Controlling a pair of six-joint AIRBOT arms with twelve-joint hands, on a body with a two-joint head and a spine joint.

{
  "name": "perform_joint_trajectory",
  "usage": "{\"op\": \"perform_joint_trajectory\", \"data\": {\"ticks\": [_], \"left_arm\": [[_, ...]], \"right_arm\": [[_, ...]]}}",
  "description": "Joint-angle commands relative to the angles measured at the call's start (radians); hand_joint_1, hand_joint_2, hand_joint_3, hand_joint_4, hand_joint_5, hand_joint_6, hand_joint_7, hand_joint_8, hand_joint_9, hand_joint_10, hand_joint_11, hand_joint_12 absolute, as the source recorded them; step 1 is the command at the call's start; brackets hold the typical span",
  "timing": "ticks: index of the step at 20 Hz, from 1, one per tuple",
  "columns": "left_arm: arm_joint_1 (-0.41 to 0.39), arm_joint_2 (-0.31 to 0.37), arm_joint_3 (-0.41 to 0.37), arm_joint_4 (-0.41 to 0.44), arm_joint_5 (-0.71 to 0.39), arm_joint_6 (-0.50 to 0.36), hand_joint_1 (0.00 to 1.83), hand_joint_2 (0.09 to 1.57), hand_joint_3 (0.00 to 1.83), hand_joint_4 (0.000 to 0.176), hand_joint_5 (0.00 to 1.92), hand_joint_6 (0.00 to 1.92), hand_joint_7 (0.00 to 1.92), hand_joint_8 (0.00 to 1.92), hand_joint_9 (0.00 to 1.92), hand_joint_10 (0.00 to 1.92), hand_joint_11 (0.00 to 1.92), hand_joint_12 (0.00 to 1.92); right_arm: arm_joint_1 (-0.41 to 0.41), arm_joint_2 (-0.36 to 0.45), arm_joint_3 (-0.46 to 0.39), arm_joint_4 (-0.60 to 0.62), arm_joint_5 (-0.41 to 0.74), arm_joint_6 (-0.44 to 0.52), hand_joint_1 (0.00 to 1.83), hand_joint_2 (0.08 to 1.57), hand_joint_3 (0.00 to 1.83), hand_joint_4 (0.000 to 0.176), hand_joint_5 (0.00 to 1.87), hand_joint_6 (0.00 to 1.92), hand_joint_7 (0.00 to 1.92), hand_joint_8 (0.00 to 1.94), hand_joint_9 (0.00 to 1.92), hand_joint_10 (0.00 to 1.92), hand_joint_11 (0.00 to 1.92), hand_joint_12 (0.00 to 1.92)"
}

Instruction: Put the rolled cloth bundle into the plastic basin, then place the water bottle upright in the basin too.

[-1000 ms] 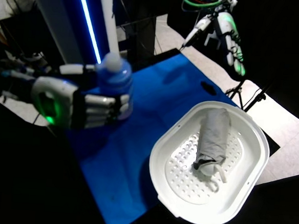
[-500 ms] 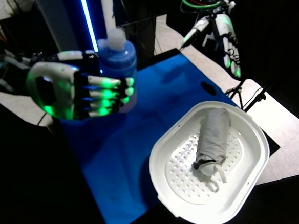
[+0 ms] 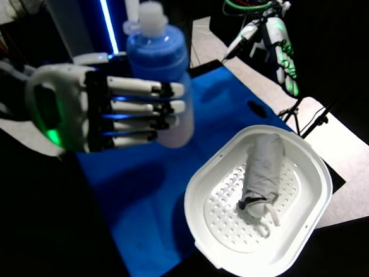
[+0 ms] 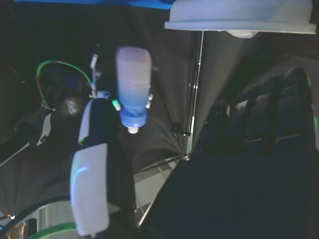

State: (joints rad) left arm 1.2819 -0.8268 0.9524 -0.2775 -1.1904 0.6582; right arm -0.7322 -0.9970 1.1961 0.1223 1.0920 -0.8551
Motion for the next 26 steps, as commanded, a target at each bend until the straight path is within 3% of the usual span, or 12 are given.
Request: {"op": "perform_joint_trajectory", "data": {"ticks": [1, 2, 3, 5, 7, 11, 14, 17, 22, 24, 26], "left_arm": [[-0.003, -0.006, 0.002, -0.001, -0.117, -0.01, 0.5, 0.87, 0.0, 0.176, 0.0, 0.0, 0.0, 0.0, 0.0, 0.0, 0.0, 0.0], [-0.003, -0.008, 0.002, 0.001, -0.116, -0.012, 0.51, 0.88, 0.01, 0.176, 0.0, 0.0, 0.0, 0.0, 0.0, 0.0, 0.0, 0.0], [-0.003, -0.01, 0.004, 0.005, -0.116, -0.017, 0.49, 0.87, 0.0, 0.176, 0.0, 0.0, 0.0, 0.0, 0.0, 0.0, 0.0, 0.0], [-0.003, -0.013, 0.006, 0.008, -0.115, -0.022, 0.5, 0.87, 0.0, 0.176, 0.0, 0.0, 0.0, 0.0, 0.0, 0.0, 0.0, 0.0], [-0.003, -0.015, 0.007, 0.011, -0.115, -0.025, 0.52, 0.87, 0.0, 0.176, 0.0, 0.0, 0.0, 0.0, 0.0, 0.0, 0.0, 0.0], [-0.003, -0.023, 0.012, 0.018, -0.119, -0.035, 0.51, 0.87, 0.0, 0.176, 0.0, 0.0, 0.0, 0.0, 0.0, 0.0, 0.0, 0.0], [0.001, -0.027, 0.013, 0.019, -0.136, -0.04, 0.53, 0.88, 0.0, 0.176, 0.0, 0.0, 0.0, 0.0, 0.0, 0.0, 0.0, 0.0], [0.004, -0.034, 0.023, 0.024, -0.145, -0.054, 0.55, 0.88, 0.0, 0.176, 0.0, 0.0, 0.0, 0.0, 0.0, 0.0, 0.0, 0.0], [0.004, -0.041, 0.029, 0.03, -0.155, -0.063, 0.56, 0.89, 0.01, 0.176, 0.0, 0.0, 0.0, 0.0, 0.0, 0.0, 0.0, 0.0], [0.004, -0.043, 0.029, 0.03, -0.159, -0.064, 0.56, 0.89, 0.0, 0.176, 0.0, 0.0, 0.0, 0.0, 0.0, 0.0, 0.0, 0.0], [0.004, -0.045, 0.029, 0.031, -0.165, -0.065, 0.56, 0.89, 0.0, 0.176, 0.0, 0.0, 0.0, 0.0, 0.0, 0.0, 0.0, 0.0]], "right_arm": [[0.038, -0.015, 0.021, 0.034, 0.093, 0.01, 1.09, 1.25, 0.0, 0.0, 0.73, 1.39, 1.04, 1.55, 1.16, 1.69, 1.05, 1.81], [0.055, -0.025, 0.036, 0.04, 0.072, 0.003, 1.23, 1.19, 0.0, 0.0, 0.62, 1.53, 1.01, 1.58, 1.13, 1.72, 1.02, 1.84], [0.092, -0.05, 0.07, 0.051, 0.025, -0.011, 1.09, 1.25, 0.0, 0.0, 0.72, 1.42, 0.95, 1.58, 1.06, 1.72, 0.94, 1.8], [0.128, -0.086, 0.121, 0.069, -0.03, -0.021, 1.06, 1.26, 0.0, 0.0, 0.71, 1.43, 0.94, 1.62, 1.09, 1.77, 1.04, 1.91], [0.147, -0.12, 0.168, 0.093, -0.069, -0.022, 1.07, 1.25, 0.0, 0.0, 0.73, 1.4, 1.08, 1.57, 1.23, 1.68, 1.15, 1.9], [0.157, -0.183, 0.252, 0.134, -0.108, -0.022, 1.1, 1.23, 0.0, 0.0, 0.76, 1.35, 0.96, 1.5, 1.2, 1.67, 1.25, 1.75], [0.157, -0.257, 0.339, 0.168, -0.109, -0.022, 1.1, 1.24, 0.0, 0.0, 0.74, 1.37, 0.86, 1.57, 1.12, 1.73, 1.23, 1.79], [0.157, -0.329, 0.424, 0.191, -0.147, -0.02, 1.12, 1.21, 0.0, 0.0, 0.8, 1.28, 0.98, 1.44, 1.13, 1.63, 1.14, 1.69], [0.156, -0.345, 0.452, 0.204, -0.17, -0.018, 1.11, 1.2, 0.0, 0.0, 0.81, 1.26, 1.05, 1.42, 1.2, 1.6, 1.16, 1.78], [0.154, -0.346, 0.461, 0.203, -0.176, -0.018, 1.11, 1.2, 0.0, 0.0, 0.81, 1.27, 0.99, 1.5, 1.12, 1.69, 1.1, 1.84], [0.147, -0.351, 0.468, 0.203, -0.176, -0.018, 1.12, 1.2, 0.0, 0.0, 0.81, 1.27, 0.99, 1.5, 1.12, 1.65, 1.09, 1.79]]}}
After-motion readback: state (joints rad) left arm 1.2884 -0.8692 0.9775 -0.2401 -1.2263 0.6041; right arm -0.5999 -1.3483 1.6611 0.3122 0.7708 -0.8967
